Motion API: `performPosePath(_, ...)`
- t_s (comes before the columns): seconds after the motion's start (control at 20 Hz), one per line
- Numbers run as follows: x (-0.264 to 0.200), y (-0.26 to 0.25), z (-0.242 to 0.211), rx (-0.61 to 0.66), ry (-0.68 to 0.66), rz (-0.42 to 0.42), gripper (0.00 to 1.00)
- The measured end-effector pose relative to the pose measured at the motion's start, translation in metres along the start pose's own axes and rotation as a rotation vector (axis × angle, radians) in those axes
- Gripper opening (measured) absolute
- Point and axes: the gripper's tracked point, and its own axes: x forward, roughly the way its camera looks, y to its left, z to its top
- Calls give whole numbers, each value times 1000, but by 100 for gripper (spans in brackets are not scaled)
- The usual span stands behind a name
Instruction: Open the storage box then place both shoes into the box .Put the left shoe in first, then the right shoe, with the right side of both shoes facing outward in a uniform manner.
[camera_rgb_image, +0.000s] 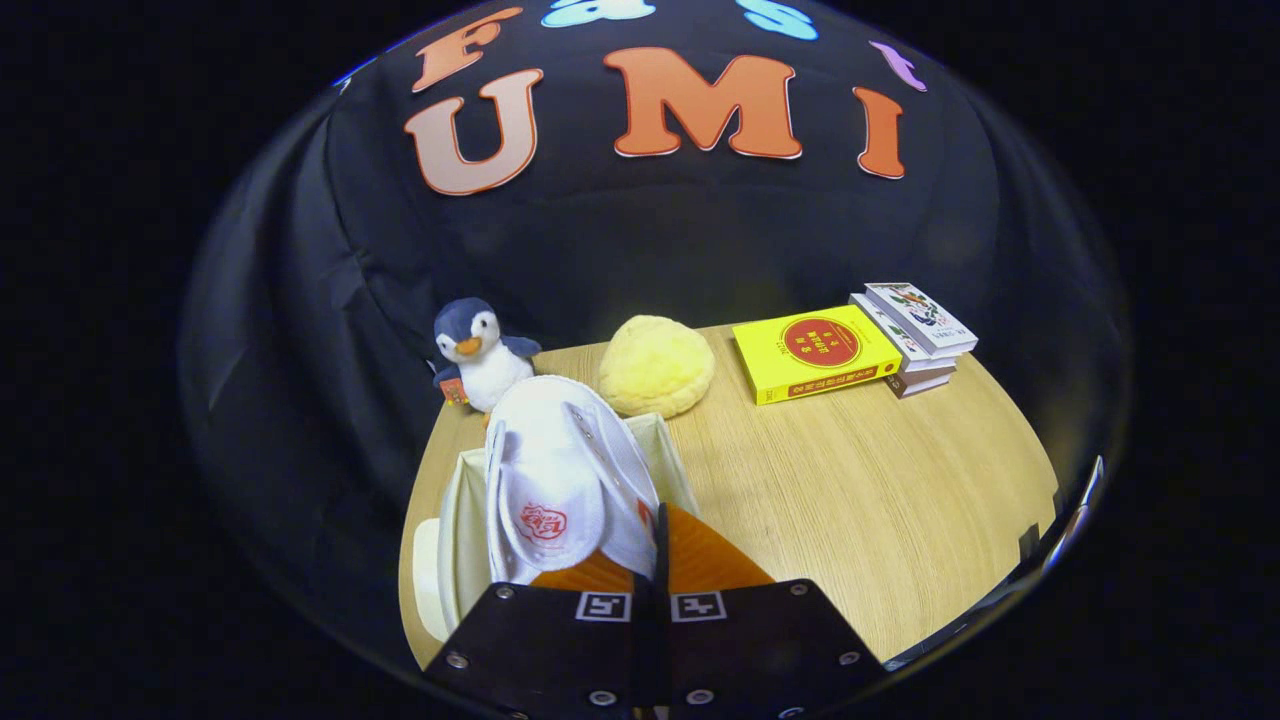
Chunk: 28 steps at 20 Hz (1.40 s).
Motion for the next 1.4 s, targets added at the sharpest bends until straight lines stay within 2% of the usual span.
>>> performPosePath(0.35,30,1,-21,-56,17,-125,0)
performPosePath(0.9,19,-3,-40,-72,46,-152,1)
performPosePath(1.15,28,-17,-46,-73,43,-194,1)
performPosePath(1.25,35,-18,-55,-98,94,-190,1)
performPosePath(1.3,30,-12,-64,-86,130,-166,4)
performPosePath(1.35,25,-9,-67,-92,141,-153,11)
performPosePath(1.4,19,-7,-68,-107,130,-145,39)
